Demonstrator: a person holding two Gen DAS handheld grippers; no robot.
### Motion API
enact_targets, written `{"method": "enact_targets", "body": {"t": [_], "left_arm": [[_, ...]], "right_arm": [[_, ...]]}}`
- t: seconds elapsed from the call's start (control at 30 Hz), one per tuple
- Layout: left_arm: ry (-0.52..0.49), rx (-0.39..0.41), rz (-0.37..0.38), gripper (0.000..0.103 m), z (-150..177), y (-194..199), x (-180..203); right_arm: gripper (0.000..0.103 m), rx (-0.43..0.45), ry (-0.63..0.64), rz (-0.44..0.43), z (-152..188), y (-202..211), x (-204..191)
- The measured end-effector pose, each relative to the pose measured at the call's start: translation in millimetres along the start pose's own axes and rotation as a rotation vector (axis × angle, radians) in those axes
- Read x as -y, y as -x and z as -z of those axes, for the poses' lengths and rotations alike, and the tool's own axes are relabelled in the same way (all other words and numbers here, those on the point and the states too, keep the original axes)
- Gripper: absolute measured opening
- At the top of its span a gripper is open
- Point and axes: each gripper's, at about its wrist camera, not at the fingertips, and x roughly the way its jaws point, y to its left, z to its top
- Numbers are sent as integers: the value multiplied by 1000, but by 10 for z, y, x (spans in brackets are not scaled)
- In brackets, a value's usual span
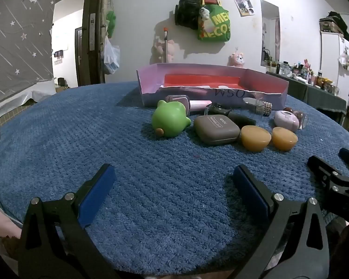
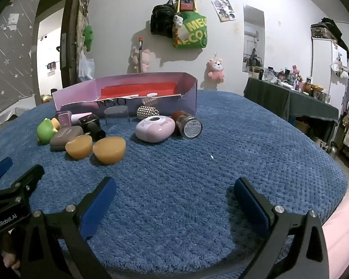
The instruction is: Organize rigid objects
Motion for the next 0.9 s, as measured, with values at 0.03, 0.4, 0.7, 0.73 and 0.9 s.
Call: {"method": "enact_targets", "body": {"t": [0.03,0.4,0.7,0.73,0.9], "left_arm": [[0,1,0,103,0,0,0],[4,-1,2,103,1,0,-1],[5,-1,3,103,0,0,-1],[5,-1,3,103,0,0,-1],[6,-2,3,103,0,-1,-2]], "right_arm": [[103,7,6,3,3,2,-3],[103,9,5,3,4,-3,-3],[103,9,5,3,2,-3,-6],[103,9,5,3,3,-2,-6],[103,9,5,3,3,-3,-5]]}}
